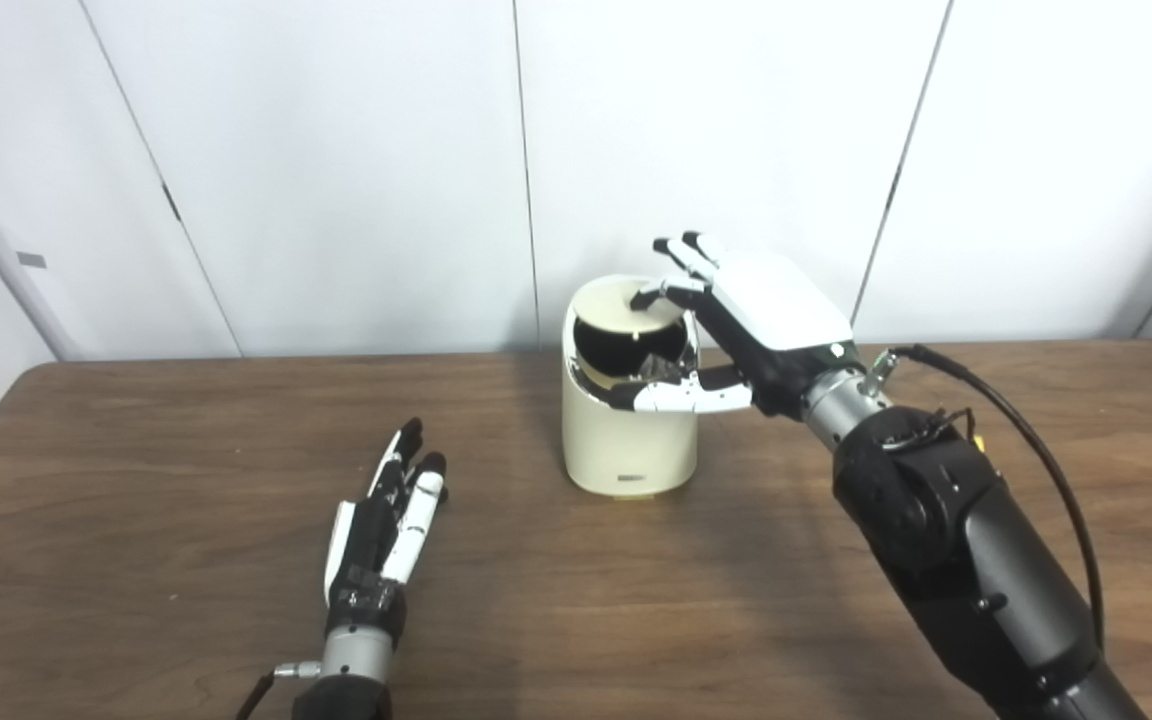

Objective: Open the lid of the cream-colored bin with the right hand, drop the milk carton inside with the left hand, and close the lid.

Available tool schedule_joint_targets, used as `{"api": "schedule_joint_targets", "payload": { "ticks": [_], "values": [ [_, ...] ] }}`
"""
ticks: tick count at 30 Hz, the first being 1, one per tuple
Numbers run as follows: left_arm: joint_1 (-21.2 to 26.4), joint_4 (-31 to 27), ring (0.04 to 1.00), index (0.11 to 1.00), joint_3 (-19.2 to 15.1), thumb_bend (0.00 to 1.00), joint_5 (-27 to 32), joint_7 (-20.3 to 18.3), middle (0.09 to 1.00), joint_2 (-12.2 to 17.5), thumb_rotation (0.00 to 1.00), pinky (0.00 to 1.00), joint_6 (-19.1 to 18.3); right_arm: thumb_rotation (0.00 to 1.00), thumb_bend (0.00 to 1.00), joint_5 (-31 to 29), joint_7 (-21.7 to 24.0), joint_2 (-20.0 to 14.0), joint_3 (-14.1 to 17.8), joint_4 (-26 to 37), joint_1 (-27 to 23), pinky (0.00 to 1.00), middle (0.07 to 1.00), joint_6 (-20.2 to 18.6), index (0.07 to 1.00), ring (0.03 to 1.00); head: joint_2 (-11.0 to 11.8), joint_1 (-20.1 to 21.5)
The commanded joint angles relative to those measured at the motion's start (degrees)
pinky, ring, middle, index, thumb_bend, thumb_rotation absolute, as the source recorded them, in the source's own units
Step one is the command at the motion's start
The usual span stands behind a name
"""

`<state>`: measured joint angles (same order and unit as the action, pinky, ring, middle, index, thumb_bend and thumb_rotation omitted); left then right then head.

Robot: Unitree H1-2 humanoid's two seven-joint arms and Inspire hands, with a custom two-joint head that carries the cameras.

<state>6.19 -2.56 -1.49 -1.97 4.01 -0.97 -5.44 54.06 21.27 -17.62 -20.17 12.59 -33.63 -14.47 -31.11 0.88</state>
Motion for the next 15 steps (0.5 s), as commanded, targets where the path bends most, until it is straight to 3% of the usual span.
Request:
{"api": "schedule_joint_targets", "payload": {
  "ticks": [1,15],
  "values": [
    [1.79,-2.25,0.928,1.0,-0.01,0.44,0.0,0.04,0.983,-0.1,0.73,0.86,1.47,0.85,0.6,-0.41,-0.38,-0.18,0.56,1.15,-1.56,0.94,0.969,1.61,0.736,1.0,-0.07,0.07],
    [1.65,-3.59,0.928,1.0,-0.06,0.45,-0.29,0.1,0.979,-0.05,0.71,0.86,0.35,0.87,0.6,0.87,2.28,-0.4,0.63,1.86,-0.33,0.93,0.974,1.74,0.67,1.0,-1.37,0.21]
  ]
}}
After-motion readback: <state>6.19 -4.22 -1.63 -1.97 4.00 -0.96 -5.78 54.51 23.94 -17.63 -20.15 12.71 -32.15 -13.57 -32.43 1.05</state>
